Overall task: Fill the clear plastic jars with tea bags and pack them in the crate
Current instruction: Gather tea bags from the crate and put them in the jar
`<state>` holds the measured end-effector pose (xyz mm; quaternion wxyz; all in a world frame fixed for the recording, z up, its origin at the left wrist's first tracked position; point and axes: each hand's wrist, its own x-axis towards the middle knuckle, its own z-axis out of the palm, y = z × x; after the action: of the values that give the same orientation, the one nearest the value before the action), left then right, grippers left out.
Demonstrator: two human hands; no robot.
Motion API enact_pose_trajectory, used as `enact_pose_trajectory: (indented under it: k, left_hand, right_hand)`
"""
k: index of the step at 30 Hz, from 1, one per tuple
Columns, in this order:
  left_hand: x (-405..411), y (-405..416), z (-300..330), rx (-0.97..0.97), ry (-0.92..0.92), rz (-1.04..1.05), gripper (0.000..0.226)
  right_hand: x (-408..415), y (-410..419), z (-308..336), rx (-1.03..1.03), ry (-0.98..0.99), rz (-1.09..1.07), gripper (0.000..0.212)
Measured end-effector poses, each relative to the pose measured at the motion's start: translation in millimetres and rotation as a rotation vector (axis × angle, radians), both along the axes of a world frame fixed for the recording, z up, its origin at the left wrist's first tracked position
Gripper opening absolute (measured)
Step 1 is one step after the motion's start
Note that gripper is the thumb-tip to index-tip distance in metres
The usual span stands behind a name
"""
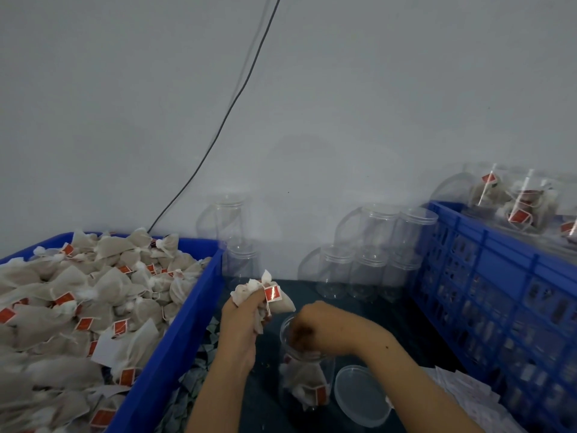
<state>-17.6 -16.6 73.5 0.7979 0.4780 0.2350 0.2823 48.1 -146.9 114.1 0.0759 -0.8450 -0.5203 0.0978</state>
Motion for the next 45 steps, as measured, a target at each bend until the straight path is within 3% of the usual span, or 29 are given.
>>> enact_pose_trajectory:
  k: [2,6,11,16,20,24,29,31,34,39,43,45]
  left_hand:
    - [-1,-2,0,0.005,-0.003,-0.036,0.021]
    - [-6,-7,5,0.067,-0.073,-0.093,0.006]
    - [-9,-12,11,0.106,-0.112,-0.252,0.014]
    - [-12,-7,14,0.115,-0.145,-0.379,0.022]
    - [-12,-1,12,0.042,-0.139,-0.356,0.023]
    - [-12,1,11,-0.002,-0.117,-0.315,0.017]
    - [-12,4,12,-0.043,-0.148,-0.284,0.018]
    - [-13,4,12,-0.063,-0.171,-0.297,0.024]
    - [-15,2,14,-0.083,-0.212,-0.321,0.025]
    - [-19,-3,15,0.071,-0.164,-0.34,0.025]
    - [-26,-6,22,0.069,-0.151,-0.312,0.023]
    - [-25,-6,28,0.025,-0.074,-0.198,0.018]
  right_hand:
    - [5,-7,9,0.216,0.071,-0.077,0.021]
    - [10,-17,14,0.636,0.013,-0.294,0.008]
    - [1,-7,4,0.63,0.198,-0.175,0.043]
    - [2,-10,-2,0.862,0.208,-0.325,0.016]
    - [4,-24,-2,1.043,0.33,-0.445,0.016]
    - [6,-32,-4,0.987,0.376,-0.449,0.019]
    - [2,-28,-11,0.636,0.266,-0.335,0.03]
    - [-2,-22,-10,0.736,0.277,-0.341,0.027]
    - [-11,-8,-4,0.819,0.522,-0.36,0.027]
    - [-14,5,3,0.874,0.754,-0.344,0.025]
    - [-10,6,2,1.023,0.713,-0.377,0.01]
    - [-8,4,4,1.083,0.663,-0.384,0.008]
